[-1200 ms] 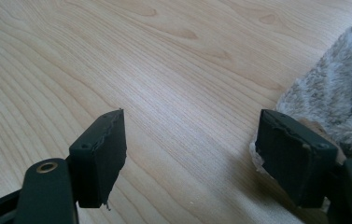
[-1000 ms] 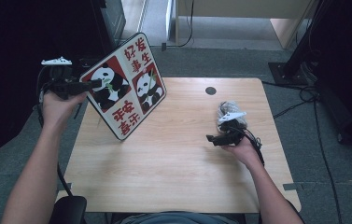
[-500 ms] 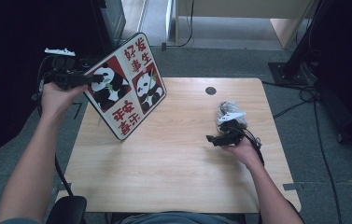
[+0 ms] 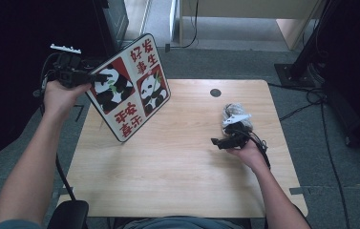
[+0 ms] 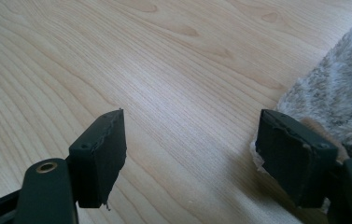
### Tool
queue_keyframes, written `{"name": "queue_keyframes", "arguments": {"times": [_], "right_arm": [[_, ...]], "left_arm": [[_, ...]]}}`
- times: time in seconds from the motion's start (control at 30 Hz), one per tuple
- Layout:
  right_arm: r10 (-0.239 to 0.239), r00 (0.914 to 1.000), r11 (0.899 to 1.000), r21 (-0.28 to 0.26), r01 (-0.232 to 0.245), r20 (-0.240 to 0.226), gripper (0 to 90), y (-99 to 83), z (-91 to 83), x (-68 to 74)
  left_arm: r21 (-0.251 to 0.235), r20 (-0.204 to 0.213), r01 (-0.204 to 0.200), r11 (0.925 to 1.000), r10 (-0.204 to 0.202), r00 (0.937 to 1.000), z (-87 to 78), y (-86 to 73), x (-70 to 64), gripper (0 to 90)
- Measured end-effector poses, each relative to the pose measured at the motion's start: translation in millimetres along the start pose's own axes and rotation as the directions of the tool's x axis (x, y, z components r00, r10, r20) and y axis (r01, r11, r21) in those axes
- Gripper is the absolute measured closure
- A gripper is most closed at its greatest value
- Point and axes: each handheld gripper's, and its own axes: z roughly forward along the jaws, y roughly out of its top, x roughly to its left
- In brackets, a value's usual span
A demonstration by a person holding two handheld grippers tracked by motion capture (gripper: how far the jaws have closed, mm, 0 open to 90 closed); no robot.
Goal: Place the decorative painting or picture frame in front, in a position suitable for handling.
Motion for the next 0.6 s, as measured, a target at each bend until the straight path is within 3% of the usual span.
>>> {"name": "queue_keyframes", "arguments": {"times": [0.33,0.6], "right_arm": [[0.0,1.0,1.0,-0.005,0.0,-0.002,24.9,0.5,-1.0,-1.7],[-0.002,1.0,1.0,-0.003,0.002,-0.002,24.9,0.5,-1.0,-2.7]], "left_arm": [[-0.04,-0.039,-0.096,0.9946,0.094,0.9948,-13.2,35.4,-33.1,81.8],[-0.027,-0.037,-0.16,0.9868,0.159,0.9866,-24.1,58.8,-54.5,81.9]]}}
